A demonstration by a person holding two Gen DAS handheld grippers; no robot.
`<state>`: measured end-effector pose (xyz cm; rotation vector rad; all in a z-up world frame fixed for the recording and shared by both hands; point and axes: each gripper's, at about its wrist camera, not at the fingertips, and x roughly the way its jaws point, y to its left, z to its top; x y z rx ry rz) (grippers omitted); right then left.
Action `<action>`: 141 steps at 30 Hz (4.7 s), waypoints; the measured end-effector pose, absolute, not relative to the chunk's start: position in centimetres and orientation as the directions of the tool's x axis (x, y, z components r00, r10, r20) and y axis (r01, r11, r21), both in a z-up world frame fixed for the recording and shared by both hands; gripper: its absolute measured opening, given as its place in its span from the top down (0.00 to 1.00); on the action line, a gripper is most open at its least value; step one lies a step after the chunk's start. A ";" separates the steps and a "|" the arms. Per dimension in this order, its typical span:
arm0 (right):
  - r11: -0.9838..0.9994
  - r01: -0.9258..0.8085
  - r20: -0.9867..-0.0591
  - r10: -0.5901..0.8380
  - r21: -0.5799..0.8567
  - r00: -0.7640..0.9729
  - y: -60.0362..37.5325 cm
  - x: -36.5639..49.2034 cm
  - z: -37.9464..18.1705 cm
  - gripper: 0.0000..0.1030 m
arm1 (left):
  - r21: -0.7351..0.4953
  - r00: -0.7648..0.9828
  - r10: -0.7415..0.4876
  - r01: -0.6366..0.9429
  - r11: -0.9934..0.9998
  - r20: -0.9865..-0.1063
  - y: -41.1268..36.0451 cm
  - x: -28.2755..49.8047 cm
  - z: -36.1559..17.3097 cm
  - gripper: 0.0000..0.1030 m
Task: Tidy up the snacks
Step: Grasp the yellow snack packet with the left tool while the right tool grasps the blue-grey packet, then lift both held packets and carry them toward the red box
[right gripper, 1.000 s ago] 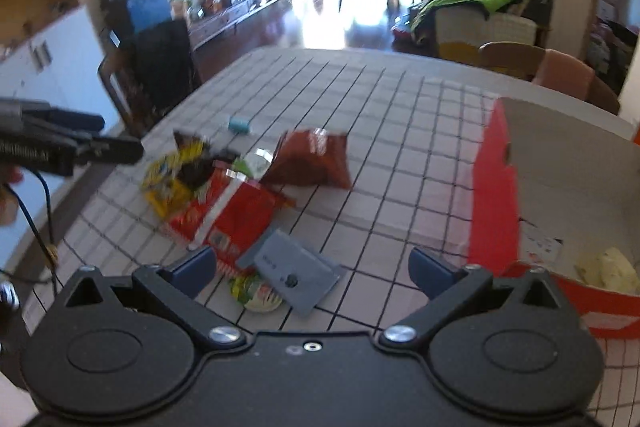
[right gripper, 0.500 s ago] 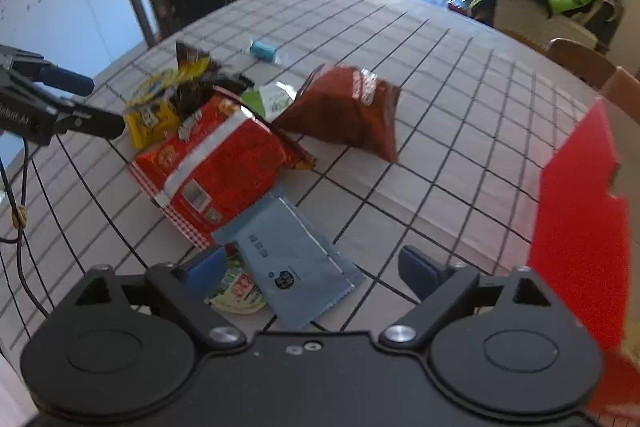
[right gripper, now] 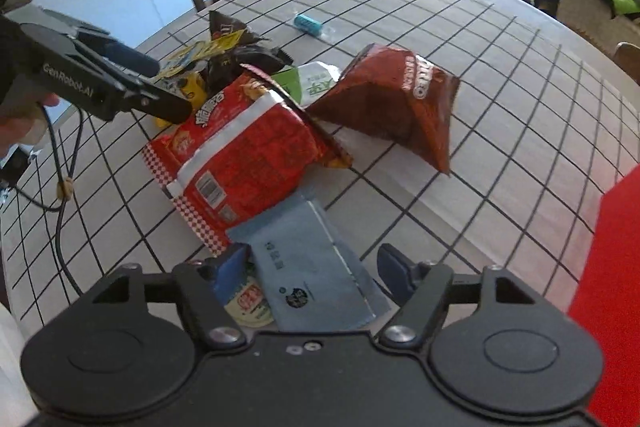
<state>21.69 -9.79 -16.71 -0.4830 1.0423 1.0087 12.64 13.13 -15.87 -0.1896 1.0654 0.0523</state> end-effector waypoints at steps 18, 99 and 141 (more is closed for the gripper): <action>0.532 -0.846 -0.871 0.430 0.030 0.239 -9.1 20.5 -16.8 0.53 | -0.059 0.481 -0.030 -0.045 0.997 -0.876 12.7 12.8 -16.5 0.30; 0.703 -0.709 -0.859 0.332 -0.050 0.389 -11.3 21.7 -18.8 0.00 | -0.092 0.461 0.000 -0.178 0.980 -0.888 13.1 10.9 -16.3 0.66; 0.812 -0.582 -0.747 0.414 0.045 0.520 -18.1 20.0 -6.5 0.54 | -0.162 0.574 -0.052 -0.142 0.977 -0.817 8.6 11.0 -7.2 0.66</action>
